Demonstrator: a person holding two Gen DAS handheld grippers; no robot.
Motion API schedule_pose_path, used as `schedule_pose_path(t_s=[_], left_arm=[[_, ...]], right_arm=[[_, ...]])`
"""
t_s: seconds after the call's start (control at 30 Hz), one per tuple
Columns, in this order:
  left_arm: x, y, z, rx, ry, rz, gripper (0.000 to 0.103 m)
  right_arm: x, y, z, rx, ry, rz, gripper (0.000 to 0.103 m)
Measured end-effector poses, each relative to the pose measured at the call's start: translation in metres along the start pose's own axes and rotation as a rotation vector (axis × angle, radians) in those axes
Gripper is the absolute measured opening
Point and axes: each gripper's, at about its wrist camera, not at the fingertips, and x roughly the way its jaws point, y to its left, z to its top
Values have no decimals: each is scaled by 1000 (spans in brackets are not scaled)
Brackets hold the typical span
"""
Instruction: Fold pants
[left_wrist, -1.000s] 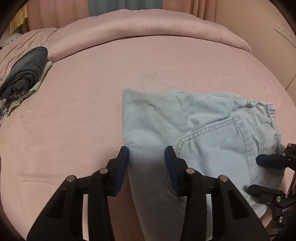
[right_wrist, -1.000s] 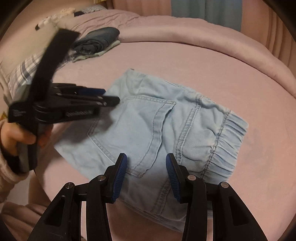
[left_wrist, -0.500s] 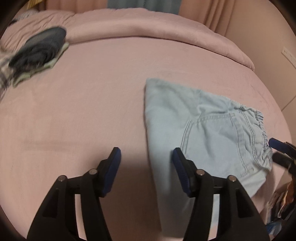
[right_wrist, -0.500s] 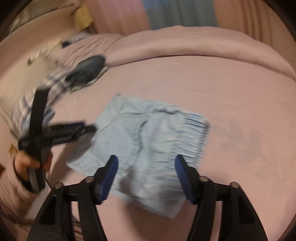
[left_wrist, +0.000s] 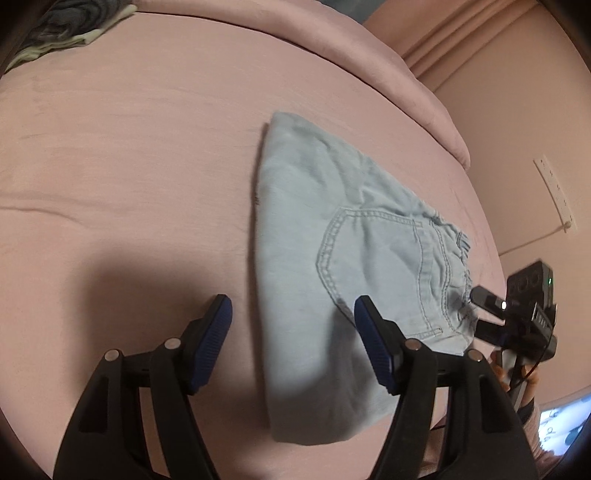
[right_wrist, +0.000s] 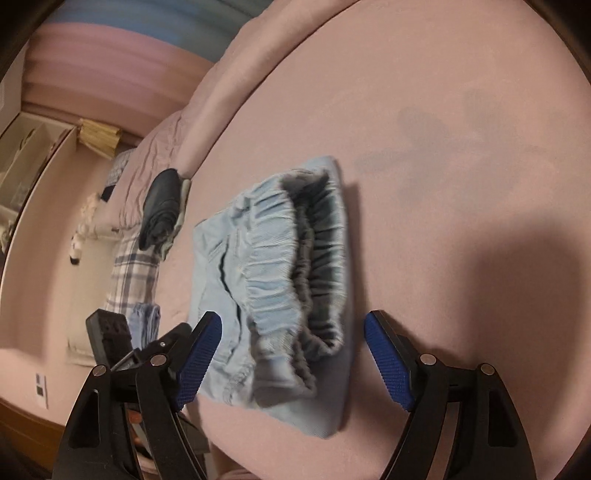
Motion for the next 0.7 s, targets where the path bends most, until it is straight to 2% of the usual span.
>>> schedule_pose_path(t_s=[0.37, 0.57, 0.67, 0.7], left_arm=[[24, -22, 9, 71, 35, -5, 69], [34, -32, 15, 78, 36, 6, 68], [35, -38, 19, 82, 29, 24, 60], [33, -39, 21, 88, 25, 31, 54]], right_arm=[[29, 23, 17, -96, 35, -46, 89], [39, 34, 18, -165, 36, -93, 89], [41, 40, 19, -189, 28, -112, 89], [41, 42, 19, -196, 26, -117, 88]])
